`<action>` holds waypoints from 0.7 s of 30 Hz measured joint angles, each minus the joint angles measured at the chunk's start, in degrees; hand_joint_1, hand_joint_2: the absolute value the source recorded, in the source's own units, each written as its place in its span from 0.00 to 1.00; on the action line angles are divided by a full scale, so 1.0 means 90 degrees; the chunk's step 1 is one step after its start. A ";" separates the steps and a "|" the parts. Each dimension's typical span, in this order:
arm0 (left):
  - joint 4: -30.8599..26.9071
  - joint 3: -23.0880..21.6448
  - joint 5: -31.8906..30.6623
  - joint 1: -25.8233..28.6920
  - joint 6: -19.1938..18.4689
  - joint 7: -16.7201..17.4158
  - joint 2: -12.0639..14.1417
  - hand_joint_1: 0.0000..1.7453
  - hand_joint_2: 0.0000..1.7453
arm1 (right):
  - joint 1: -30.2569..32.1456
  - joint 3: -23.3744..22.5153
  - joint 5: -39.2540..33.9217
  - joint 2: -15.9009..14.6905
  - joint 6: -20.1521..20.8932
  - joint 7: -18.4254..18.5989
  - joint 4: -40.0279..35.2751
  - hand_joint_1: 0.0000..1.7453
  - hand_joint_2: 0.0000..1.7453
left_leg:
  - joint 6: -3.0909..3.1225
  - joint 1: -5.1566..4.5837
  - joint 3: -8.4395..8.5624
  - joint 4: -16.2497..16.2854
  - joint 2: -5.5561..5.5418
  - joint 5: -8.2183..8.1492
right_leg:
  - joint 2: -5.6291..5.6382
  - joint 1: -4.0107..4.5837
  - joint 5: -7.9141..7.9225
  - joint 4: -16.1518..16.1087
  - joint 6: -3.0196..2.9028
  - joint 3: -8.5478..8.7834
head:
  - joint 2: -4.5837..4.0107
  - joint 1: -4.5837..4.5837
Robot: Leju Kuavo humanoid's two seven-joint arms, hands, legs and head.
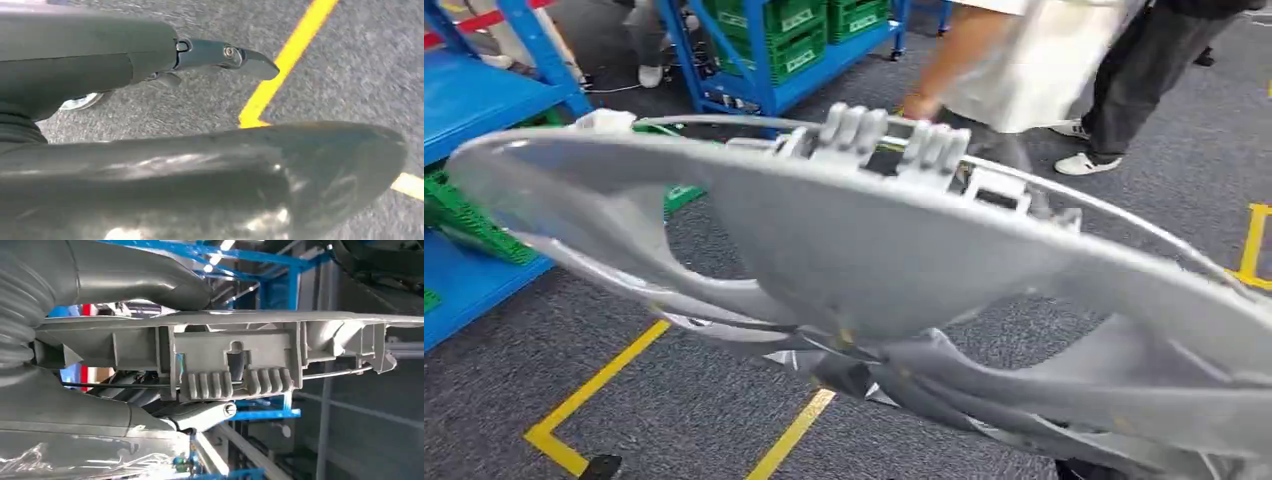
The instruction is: Take the parts from the cabinet and place them on the table.
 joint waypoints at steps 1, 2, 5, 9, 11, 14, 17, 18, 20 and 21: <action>0.0000 0.0010 -0.0044 -0.0009 -0.0037 0.0007 -0.0007 0.00 0.00 | -0.0025 -0.0002 -0.0066 0.0020 0.0051 0.0039 0.0005 1.00 1.00 | -0.0008 -0.0002 0.0029 0.0000 0.0057 -0.0019 | -0.0071 0.0015 0.0247 -0.0588 -0.0027 0.0328 | 0.0000 0.0000; 0.0000 0.0015 -0.0083 -0.0013 -0.0063 0.0015 -0.0017 0.00 0.00 | -0.0060 -0.0007 -0.0124 0.0049 0.0102 0.0068 0.0005 1.00 1.00 | -0.0039 -0.0012 0.0067 0.0000 0.0106 -0.0041 | -0.0287 0.0036 0.0413 -0.1151 -0.0066 0.0660 | 0.0000 0.0002; 0.0000 0.0029 -0.0134 -0.0039 -0.0102 0.0022 -0.0029 0.00 0.00 | -0.0120 -0.0007 -0.0202 0.0112 0.0221 0.0097 0.0012 1.00 1.00 | -0.0128 -0.0052 0.0082 -0.0014 0.0218 -0.0055 | -0.0258 0.0107 0.0354 -0.1278 -0.0158 0.0694 | 0.0000 -0.0014; 0.0000 0.0032 -0.0148 -0.0046 -0.0119 0.0020 -0.0036 0.00 0.00 | -0.0123 -0.0012 -0.0212 0.0117 0.0258 0.0115 0.0015 1.00 1.00 | -0.0151 -0.0043 0.0094 -0.0043 0.0259 -0.0050 | -0.0211 0.0125 0.0352 -0.1278 -0.0185 0.0675 | 0.0000 -0.0015; 0.0000 0.0032 -0.0173 -0.0057 -0.0136 0.0000 -0.0048 0.00 0.00 | -0.0129 -0.0024 -0.0217 0.0119 0.0275 0.0122 0.0015 1.00 1.00 | -0.0176 -0.0039 0.0106 -0.0061 0.0292 -0.0046 | -0.0169 0.0128 0.0360 -0.1292 -0.0211 0.0667 | 0.0000 -0.0005; -0.0005 0.0039 -0.0382 -0.0124 -0.0054 -0.0172 -0.0153 0.00 0.00 | -0.0116 -0.0224 -0.0068 0.0202 0.0360 0.0064 -0.0007 1.00 1.00 | -0.0266 -0.0017 -0.0700 0.1673 -0.0207 -0.0961 | 0.0158 0.0064 0.0421 -0.1410 -0.0334 0.0742 | 0.0000 -0.0051; -0.0005 0.0066 -0.0409 -0.0148 -0.0005 -0.0214 -0.0177 0.00 0.00 | -0.0056 -0.0367 0.0153 0.0221 0.0352 0.0054 -0.0014 1.00 1.00 | -0.0275 -0.0001 -0.0722 0.1489 -0.0222 -0.0518 | 0.0405 0.0046 0.0428 -0.1404 -0.0319 0.0750 | 0.0000 -0.0056; -0.0005 0.0085 -0.0404 -0.0163 -0.0005 -0.0245 -0.0180 0.00 0.00 | -0.0059 -0.0396 0.0170 0.0226 0.0352 0.0054 -0.0014 1.00 1.00 | -0.0286 0.0016 -0.0505 0.0995 -0.0257 -0.0208 | 0.0493 0.0028 0.0431 -0.1393 -0.0299 0.0753 | 0.0000 -0.0056; -0.0002 0.0153 -0.0389 -0.0186 -0.0039 -0.0299 -0.0211 0.00 0.00 | -0.0079 -0.0471 0.0162 0.0265 0.0326 0.0044 -0.0014 1.00 1.00 | -0.0372 0.0123 -0.0105 0.0131 -0.0831 0.0062 | 0.0641 0.0041 0.0411 -0.1307 -0.0196 0.0696 | 0.0000 -0.0070; -0.0005 0.0182 -0.0370 -0.0199 -0.0051 -0.0318 -0.0228 0.00 0.00 | -0.0125 -0.0493 0.0155 0.0287 0.0287 0.0054 -0.0014 1.00 1.00 | -0.0298 0.0130 -0.0110 0.0062 -0.0863 0.0005 | 0.0726 0.0035 0.0405 -0.1231 -0.0179 0.0617 | 0.0000 -0.0070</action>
